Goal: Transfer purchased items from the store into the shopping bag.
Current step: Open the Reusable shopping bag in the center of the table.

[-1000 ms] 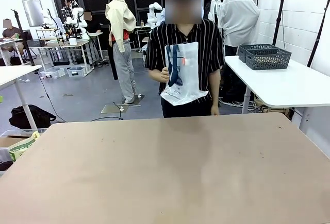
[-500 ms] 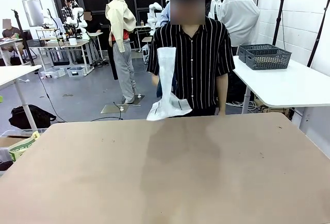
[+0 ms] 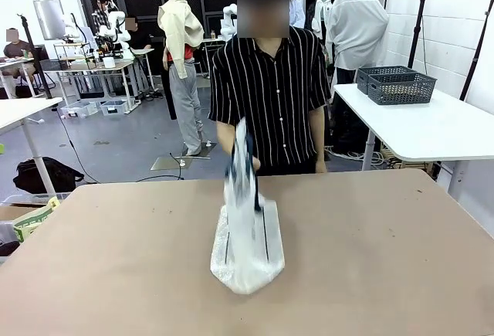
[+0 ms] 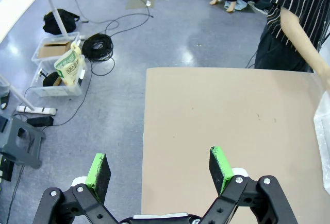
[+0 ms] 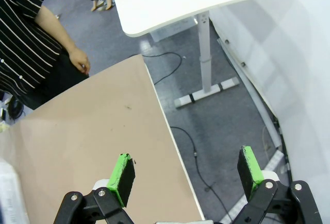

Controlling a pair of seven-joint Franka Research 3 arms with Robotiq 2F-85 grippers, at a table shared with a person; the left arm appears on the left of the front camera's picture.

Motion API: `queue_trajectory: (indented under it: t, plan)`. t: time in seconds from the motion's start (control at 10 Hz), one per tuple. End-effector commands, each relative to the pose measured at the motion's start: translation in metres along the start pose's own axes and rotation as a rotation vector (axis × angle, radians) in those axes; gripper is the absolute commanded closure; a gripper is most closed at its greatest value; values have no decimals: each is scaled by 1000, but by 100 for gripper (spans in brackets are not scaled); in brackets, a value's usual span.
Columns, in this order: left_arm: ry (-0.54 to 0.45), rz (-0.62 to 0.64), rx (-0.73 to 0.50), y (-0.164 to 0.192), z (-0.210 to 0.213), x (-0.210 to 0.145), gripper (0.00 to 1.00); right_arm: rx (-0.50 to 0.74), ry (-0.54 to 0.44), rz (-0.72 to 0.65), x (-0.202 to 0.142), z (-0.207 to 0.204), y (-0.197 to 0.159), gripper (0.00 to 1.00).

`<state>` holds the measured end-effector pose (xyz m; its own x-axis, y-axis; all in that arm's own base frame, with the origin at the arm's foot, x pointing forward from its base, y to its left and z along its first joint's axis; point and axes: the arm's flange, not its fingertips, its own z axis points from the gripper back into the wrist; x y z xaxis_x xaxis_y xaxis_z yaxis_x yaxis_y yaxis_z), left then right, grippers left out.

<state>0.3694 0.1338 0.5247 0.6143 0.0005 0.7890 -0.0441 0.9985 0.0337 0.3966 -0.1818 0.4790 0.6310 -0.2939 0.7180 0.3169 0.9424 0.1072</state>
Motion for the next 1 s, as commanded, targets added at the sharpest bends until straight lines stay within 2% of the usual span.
queue_trajectory:
  t: [0.0,0.9]
  plan:
    - [2,12,5,2,0,-1,0,-2,-7,-5,0,1,0,0]
    - [2,12,5,2,0,-1,0,-2,-7,-5,0,1,0,0]
